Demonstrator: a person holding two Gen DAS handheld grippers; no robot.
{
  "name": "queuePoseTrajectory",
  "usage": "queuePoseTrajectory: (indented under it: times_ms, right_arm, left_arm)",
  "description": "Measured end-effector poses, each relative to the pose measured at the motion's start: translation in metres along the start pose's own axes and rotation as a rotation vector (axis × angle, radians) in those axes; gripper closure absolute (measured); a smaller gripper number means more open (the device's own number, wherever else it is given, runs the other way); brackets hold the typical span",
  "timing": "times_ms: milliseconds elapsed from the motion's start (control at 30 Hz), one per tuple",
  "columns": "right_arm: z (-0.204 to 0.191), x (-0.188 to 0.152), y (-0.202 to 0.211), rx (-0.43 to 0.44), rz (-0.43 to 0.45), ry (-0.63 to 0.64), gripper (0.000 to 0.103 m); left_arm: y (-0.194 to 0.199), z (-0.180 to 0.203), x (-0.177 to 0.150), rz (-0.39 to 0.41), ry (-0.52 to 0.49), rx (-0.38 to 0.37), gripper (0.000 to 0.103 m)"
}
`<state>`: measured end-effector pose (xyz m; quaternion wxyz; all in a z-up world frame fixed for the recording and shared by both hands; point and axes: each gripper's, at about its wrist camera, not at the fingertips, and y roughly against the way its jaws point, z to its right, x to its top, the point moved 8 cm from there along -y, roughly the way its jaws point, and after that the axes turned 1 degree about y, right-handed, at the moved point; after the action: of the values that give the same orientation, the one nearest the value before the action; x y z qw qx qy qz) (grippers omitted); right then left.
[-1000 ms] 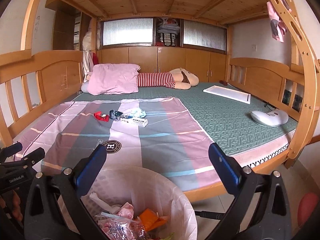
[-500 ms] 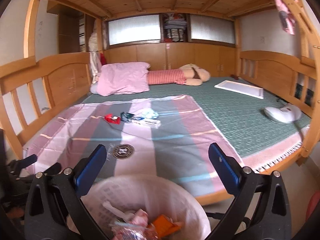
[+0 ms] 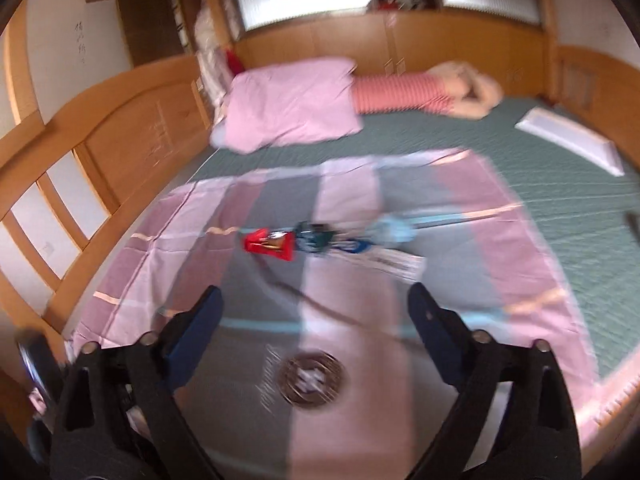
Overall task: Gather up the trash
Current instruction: 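Move the right gripper to the red snack wrapper and grasp it, then drop the red wrapper with the right gripper and grasp the dark bag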
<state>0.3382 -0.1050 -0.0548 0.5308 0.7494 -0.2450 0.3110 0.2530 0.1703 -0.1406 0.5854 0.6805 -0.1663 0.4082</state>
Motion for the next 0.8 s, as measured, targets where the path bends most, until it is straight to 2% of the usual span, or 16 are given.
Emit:
queuePoseTrajectory:
  times_ms: [33, 67, 100, 133, 233, 300, 433, 500, 533, 600, 633, 733, 800]
  right_arm:
    - [-0.008, 0.005, -0.020, 0.017, -0.021, -0.007, 0.025]
    - [-0.017, 0.010, -0.042, 0.034, -0.047, -0.014, 0.026]
    - [-0.029, 0.016, -0.074, 0.059, -0.082, -0.020, 0.027]
    - [-0.037, 0.020, -0.093, 0.071, -0.101, -0.024, 0.027]
    - [-0.059, 0.025, -0.168, 0.065, -0.190, -0.051, 0.027]
    - [-0.067, 0.023, -0.211, 0.039, -0.239, -0.072, 0.027]
    - [-0.060, 0.016, -0.274, -0.105, -0.288, -0.088, 0.027]
    - [-0.056, 0.010, -0.292, -0.133, -0.312, -0.089, 0.030]
    - [-0.056, 0.006, -0.297, -0.124, -0.323, -0.083, 0.048]
    - [-0.061, 0.001, -0.299, -0.089, -0.328, -0.060, 0.063]
    - [-0.064, 0.000, -0.294, -0.066, -0.322, -0.046, 0.079]
    - [-0.071, -0.002, -0.273, 0.004, -0.328, -0.034, 0.079]
    - [-0.080, -0.005, -0.249, 0.099, -0.333, -0.042, 0.079]
  left_arm:
    - [-0.009, -0.011, -0.003, -0.058, 0.058, 0.021, 0.007]
    - [-0.016, -0.022, -0.005, -0.092, 0.166, -0.015, 0.008]
    - [-0.020, -0.034, -0.005, -0.093, 0.273, -0.032, 0.008]
    - [-0.023, -0.043, -0.005, -0.100, 0.326, -0.013, 0.008]
    - [-0.035, -0.058, -0.008, -0.142, 0.378, 0.029, 0.008]
    - [-0.040, -0.062, -0.014, -0.168, 0.419, 0.032, 0.008]
    - [-0.049, -0.059, -0.020, -0.205, 0.451, 0.014, 0.008]
    - [-0.050, -0.055, -0.019, -0.201, 0.428, 0.022, 0.007]
    - [-0.051, -0.052, -0.018, -0.201, 0.418, 0.022, 0.007]
    - [-0.053, -0.050, -0.019, -0.208, 0.412, 0.020, 0.007]
    - [-0.053, -0.050, -0.019, -0.212, 0.415, 0.023, 0.007]
    - [-0.053, -0.056, -0.022, -0.220, 0.451, 0.035, 0.007]
    - [-0.049, -0.063, -0.023, -0.207, 0.476, 0.056, 0.007]
